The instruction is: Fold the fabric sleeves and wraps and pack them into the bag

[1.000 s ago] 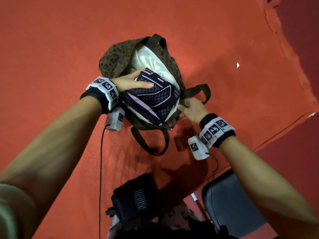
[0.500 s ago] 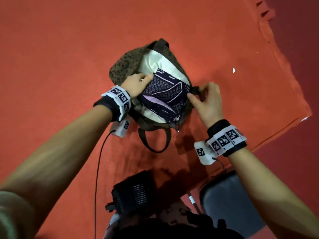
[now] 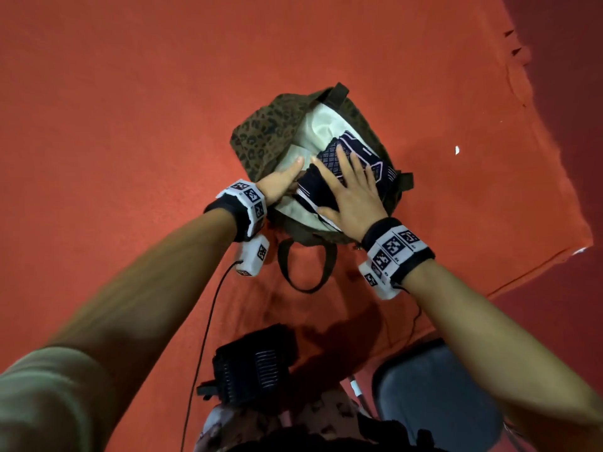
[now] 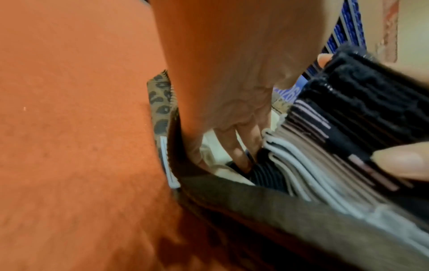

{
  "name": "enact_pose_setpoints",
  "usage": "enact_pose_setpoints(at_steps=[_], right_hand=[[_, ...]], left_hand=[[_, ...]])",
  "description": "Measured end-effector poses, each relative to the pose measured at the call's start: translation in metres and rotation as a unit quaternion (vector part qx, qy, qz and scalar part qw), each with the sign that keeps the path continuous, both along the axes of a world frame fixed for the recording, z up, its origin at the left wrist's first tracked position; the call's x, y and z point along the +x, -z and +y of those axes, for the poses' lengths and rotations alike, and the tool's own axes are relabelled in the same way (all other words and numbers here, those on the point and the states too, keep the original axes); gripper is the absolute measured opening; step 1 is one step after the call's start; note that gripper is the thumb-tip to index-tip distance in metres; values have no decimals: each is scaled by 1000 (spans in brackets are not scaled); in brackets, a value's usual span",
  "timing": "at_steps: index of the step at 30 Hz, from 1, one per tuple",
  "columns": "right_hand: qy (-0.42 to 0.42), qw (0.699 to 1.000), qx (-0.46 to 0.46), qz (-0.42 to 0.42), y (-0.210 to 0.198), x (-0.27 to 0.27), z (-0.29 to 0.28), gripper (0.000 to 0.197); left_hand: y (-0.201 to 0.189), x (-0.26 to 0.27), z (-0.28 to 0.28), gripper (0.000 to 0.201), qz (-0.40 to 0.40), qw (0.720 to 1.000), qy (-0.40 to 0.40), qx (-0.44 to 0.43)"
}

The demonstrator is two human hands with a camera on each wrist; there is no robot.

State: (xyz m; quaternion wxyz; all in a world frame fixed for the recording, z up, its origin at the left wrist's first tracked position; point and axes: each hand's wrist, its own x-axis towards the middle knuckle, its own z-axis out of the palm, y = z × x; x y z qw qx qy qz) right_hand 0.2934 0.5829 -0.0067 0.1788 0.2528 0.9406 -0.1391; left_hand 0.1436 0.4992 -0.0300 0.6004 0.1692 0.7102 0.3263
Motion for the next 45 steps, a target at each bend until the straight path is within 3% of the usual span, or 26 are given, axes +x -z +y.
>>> enact_pose_setpoints(at_steps=[2, 3, 5, 7, 9, 14, 17, 20, 22, 26, 32, 39, 45], right_hand=[[-20, 1000, 23, -6, 3, -2, -1, 84], [-24, 999, 31, -8, 5, -4, -3, 83], [-12, 999, 36, -8, 8, -12, -6, 83], [2, 999, 40, -5, 11, -15, -8, 83], [6, 999, 44, -7, 13, -14, -6, 84], [18, 998, 57, 7, 16, -13, -8, 83], [16, 998, 50, -18, 7, -14, -9, 88], [32, 998, 25, -52, -14, -19, -16, 89], [30, 999, 33, -21, -33, -27, -35, 86], [-47, 998, -11, 44, -71, -61, -110, 79], [-112, 988, -102, 20, -100, -114, -252, 76], [-145, 975, -169, -8, -99, -131, -434, 78], [-118, 958, -238, -111, -59, -104, -562, 87]], left_hand=[[2, -5, 1, 49, 143, 983, 113, -9], [5, -11, -1, 40, 227, 955, 192, -3], [18, -24, -11, 31, 360, 870, 336, -16], [29, -31, -26, 40, 400, 790, 459, -73], [34, -37, -41, 46, 415, 743, 513, -112], [29, -44, -56, 46, 476, 725, 490, -89], [9, -42, -60, 38, 497, 734, 463, -14], [-21, -41, -76, 33, 466, 793, 392, 28], [-41, -42, -95, 35, 461, 819, 341, 34], [-84, -51, -165, 46, 476, 843, 251, -3], [-130, -56, -318, 54, 484, 862, 133, -67], [-131, -36, -518, 56, 450, 882, 36, -131], [-92, -9, -659, 63, 368, 913, -20, -176]])
